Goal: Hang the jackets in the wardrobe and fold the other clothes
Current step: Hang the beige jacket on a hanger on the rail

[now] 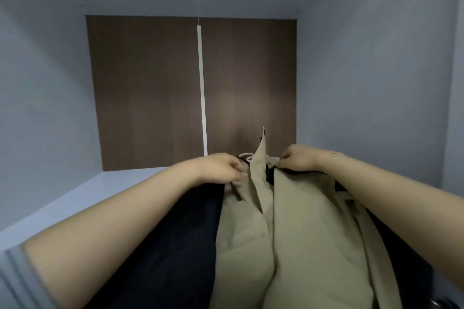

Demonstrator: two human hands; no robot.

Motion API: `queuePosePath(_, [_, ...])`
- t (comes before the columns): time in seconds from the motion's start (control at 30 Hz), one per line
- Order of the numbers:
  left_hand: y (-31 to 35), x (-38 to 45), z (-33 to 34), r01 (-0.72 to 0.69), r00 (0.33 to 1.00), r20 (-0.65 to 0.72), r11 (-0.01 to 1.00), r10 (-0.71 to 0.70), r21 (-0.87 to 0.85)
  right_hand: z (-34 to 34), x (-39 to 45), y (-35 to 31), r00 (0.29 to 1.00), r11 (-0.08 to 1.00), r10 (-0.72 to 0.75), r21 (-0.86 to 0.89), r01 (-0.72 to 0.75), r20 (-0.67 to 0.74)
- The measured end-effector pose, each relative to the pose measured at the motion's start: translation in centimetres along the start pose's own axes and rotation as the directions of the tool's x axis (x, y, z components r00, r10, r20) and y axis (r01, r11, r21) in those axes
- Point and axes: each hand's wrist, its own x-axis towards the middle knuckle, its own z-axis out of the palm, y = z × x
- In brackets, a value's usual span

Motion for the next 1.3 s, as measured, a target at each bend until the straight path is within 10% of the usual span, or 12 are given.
queuePosePath(0.37, [1.8,-18.1,7.2,-0.178,0.976,-0.156,0.971,0.154,-0.158,6.0,-23.9,-4.1,0.939,0.986,-0.168,-0.049,0.16,-0.299])
queuePosePath(0.57, [-0.7,-25.9,16.0,-0.252,0.922,-0.378,0.874,0.086,-0.416,14.4,-32.4,-4.1,0.911,0.934,-0.07,0.294,0.203,-0.406])
queuePosePath(0.77, [-2.6,-26.6,24.5,0.035,0.961,-0.165,0.689,-0.222,-0.724,20.7,-34.8,-3.6,0.929,0.754,0.228,0.656,0.02,-0.29])
queuePosePath(1.07, [0.7,-29.0,30.5,0.136,0.984,0.16,0.265,0.073,-0.955,24.2,-35.5,-2.5,0.952,0.464,0.293,0.884,-0.06,-0.09])
queuePosePath(1.3, [-0.4,-29.4,33.1,0.214,0.977,0.214,-0.148,0.016,-0.966,24.7,-33.9,-0.8,0.875,0.552,0.408,0.834,-0.008,-0.262])
